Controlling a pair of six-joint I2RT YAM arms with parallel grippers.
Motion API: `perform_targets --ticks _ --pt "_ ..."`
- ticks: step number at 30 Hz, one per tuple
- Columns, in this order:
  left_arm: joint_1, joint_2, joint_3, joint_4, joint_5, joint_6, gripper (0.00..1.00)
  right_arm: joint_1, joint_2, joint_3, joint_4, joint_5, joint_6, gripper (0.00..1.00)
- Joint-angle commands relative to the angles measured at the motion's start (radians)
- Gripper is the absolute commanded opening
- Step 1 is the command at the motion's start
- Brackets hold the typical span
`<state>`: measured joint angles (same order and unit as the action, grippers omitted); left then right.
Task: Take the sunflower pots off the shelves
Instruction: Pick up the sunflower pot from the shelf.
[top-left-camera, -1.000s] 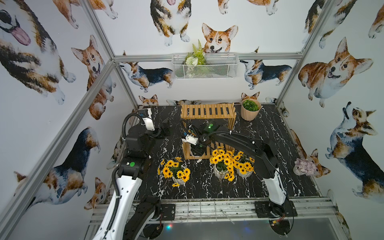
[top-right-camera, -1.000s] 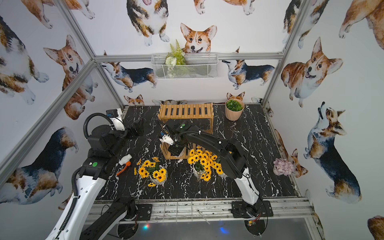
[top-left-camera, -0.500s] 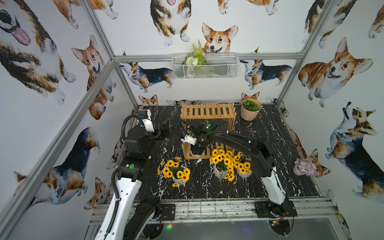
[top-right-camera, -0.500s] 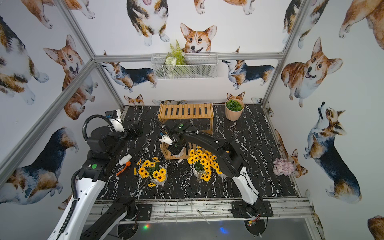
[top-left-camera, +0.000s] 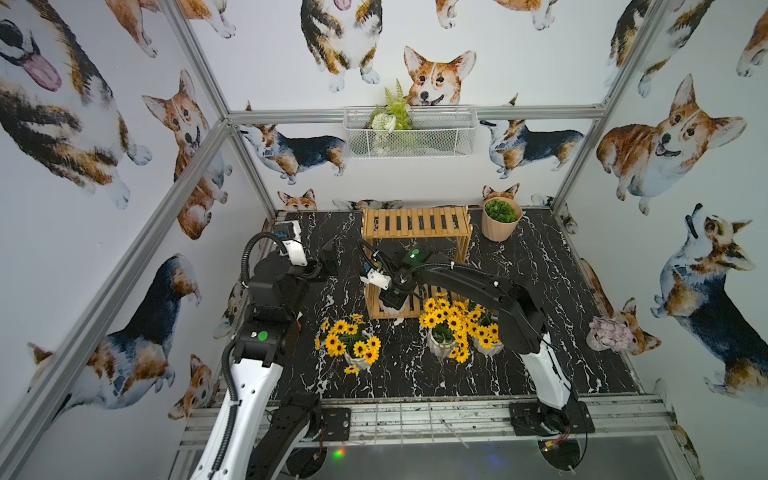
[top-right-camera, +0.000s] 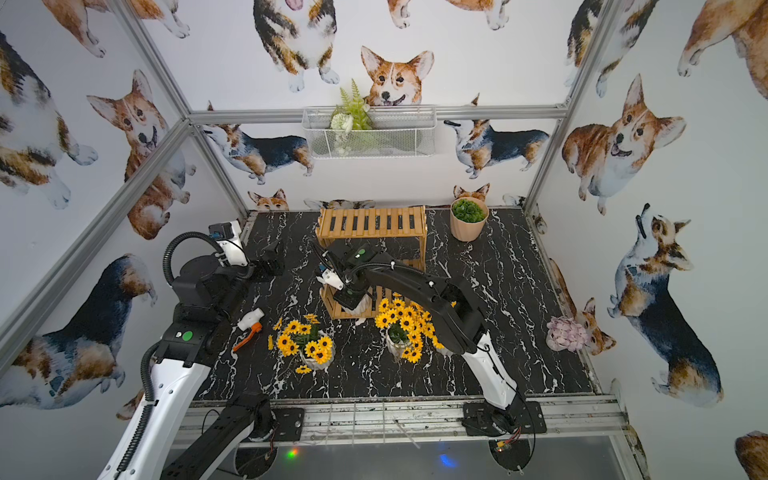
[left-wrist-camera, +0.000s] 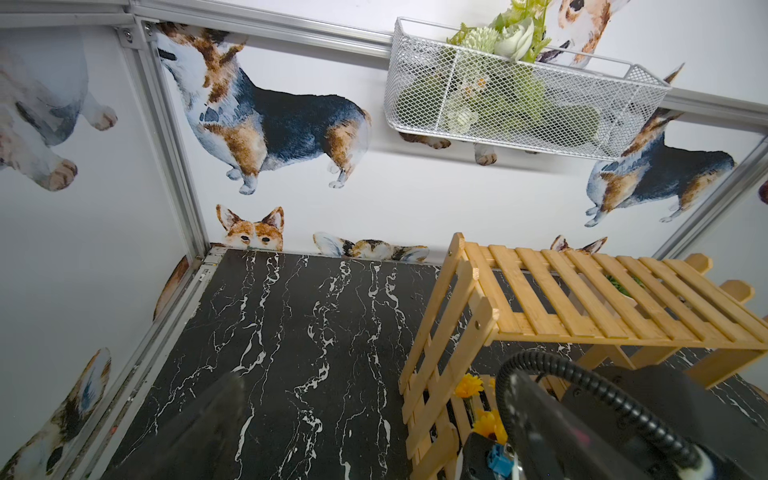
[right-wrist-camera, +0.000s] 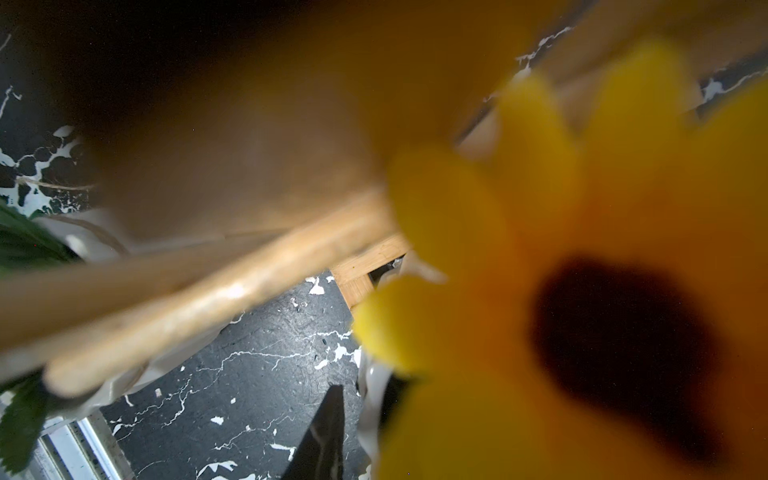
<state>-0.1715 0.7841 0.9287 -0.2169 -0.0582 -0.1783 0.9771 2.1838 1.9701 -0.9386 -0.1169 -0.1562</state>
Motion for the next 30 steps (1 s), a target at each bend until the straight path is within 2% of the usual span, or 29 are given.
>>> perform_targets --ticks 1,4,14,18,22,30 --pt "0.001 -0.008 -0.004 0.021 -0.010 0.007 1.00 0.006 0.015 -0.003 -0.062 0.016 0.001 0.27" --pt "0.000 -0.011 -0.009 0.021 -0.011 0.010 1.00 0.009 0.020 -0.004 -0.066 0.024 0.001 0.26" --pt "0.002 -0.007 -0.008 0.021 -0.015 0.011 1.00 0.019 0.007 0.000 -0.067 0.055 0.003 0.14" --pt "0.002 -0.010 -0.010 0.020 -0.017 0.011 1.00 0.030 -0.014 0.004 -0.073 0.078 0.009 0.04" --pt "0.003 -0.010 -0.010 0.022 -0.016 0.011 1.00 0.039 -0.037 0.007 -0.078 0.118 0.014 0.00" --pt "0.003 -0.013 -0.007 0.019 -0.015 0.010 1.00 0.052 -0.084 -0.013 -0.070 0.177 0.026 0.00"
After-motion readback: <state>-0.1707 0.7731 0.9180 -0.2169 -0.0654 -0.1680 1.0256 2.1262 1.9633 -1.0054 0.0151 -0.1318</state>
